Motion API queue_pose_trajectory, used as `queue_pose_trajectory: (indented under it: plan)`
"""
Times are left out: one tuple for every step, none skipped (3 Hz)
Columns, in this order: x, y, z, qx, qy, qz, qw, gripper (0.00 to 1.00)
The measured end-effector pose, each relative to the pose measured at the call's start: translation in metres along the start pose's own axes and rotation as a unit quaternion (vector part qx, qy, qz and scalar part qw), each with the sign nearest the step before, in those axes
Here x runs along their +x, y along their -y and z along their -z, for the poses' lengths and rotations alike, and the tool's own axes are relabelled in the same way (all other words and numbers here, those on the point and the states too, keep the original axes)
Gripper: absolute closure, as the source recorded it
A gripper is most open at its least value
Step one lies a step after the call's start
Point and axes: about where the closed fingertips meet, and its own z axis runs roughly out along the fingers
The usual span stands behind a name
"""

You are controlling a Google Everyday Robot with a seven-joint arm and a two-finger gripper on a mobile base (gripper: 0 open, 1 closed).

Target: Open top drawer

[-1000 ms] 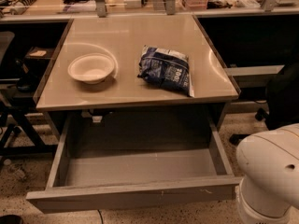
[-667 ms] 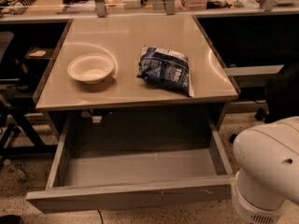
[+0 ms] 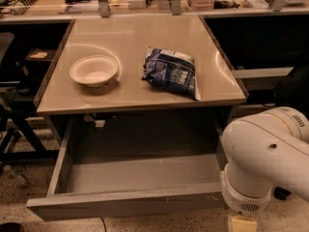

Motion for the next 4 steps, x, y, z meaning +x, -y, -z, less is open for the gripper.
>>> queue_pose_trajectory:
  plan:
    - [-0.014, 0.016, -0.018, -0.015, 0.006, 0.003, 0.9999, 0.0]
    - [-0.019, 0.02, -0.032, -0.031, 0.005, 0.007, 0.9995, 0.0]
    - [-0.015, 0.015, -0.043, -0.047, 0.004, 0.001, 0.9989, 0.0]
    - [-0.012, 0.006, -0.051, -0.059, 0.006, -0.002, 0.9982, 0.0]
